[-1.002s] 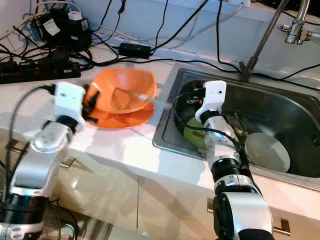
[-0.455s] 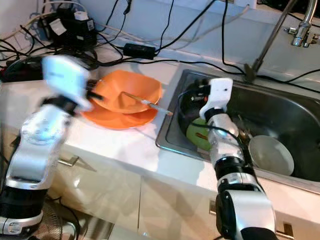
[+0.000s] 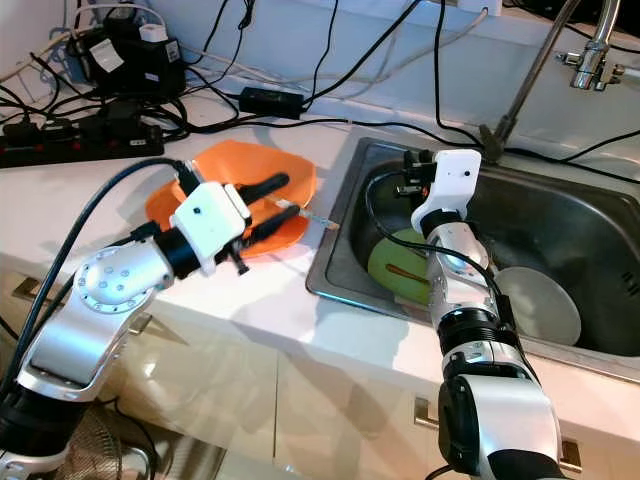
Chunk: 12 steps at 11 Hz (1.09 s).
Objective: Kitchen organization
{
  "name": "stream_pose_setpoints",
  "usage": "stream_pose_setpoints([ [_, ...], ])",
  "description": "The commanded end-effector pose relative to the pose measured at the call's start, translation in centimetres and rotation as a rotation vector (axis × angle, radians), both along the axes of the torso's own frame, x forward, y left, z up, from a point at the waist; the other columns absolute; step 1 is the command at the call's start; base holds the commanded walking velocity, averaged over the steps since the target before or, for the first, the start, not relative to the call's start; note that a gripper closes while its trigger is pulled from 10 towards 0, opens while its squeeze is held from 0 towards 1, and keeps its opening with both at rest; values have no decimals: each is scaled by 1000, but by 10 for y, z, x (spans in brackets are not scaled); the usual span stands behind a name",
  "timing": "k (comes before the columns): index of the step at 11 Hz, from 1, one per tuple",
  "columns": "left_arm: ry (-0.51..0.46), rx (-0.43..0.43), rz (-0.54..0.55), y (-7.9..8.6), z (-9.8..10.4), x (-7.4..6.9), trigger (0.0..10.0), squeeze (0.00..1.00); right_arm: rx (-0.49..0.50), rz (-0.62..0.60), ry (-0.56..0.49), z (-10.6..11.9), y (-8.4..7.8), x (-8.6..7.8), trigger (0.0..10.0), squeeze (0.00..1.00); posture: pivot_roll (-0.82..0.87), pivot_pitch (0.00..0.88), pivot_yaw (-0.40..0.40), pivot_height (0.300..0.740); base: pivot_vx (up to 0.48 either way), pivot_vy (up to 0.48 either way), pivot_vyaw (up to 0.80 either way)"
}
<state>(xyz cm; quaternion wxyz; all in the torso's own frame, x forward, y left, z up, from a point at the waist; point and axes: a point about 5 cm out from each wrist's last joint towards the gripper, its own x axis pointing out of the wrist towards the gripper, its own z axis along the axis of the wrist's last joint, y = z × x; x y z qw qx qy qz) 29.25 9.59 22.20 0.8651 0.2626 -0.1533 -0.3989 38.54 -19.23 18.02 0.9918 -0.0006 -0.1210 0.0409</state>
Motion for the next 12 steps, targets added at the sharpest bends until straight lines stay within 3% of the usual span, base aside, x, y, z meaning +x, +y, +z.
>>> stream_pose_setpoints([
  [1,0,17,-45,-4,2,-5,10000,1000,14,-15,-2,1,-2,1,10000,0,246,14,-77,740,0,0,0],
  [2,3,29,-71,-6,2,-7,10000,208,16,-13,0,0,-1,1,10000,0,246,14,-77,740,0,0,0],
  [3,25,41,-95,-6,0,-7,10000,0,17,-11,1,0,-1,1,10000,0,243,13,-74,740,0,0,0],
  [4,35,52,-106,-6,-1,-7,10000,0,17,-11,2,0,-1,1,10000,0,242,12,-73,740,0,0,0],
  [6,6,226,-143,-13,-7,1,10000,0,19,-14,1,0,-1,1,10000,0,240,5,-68,740,0,0,0],
  [7,-21,252,-136,-13,-5,2,10000,0,21,-12,-2,0,0,1,10000,0,236,4,-64,740,0,0,0],
  [9,-88,273,-109,-23,-1,13,10000,0,22,-10,-8,0,1,0,10000,0,229,1,-59,740,0,0,0],
  [12,-77,254,-132,-36,1,20,10000,0,24,-14,-10,0,0,0,10000,0,223,0,-54,740,0,0,0],
])
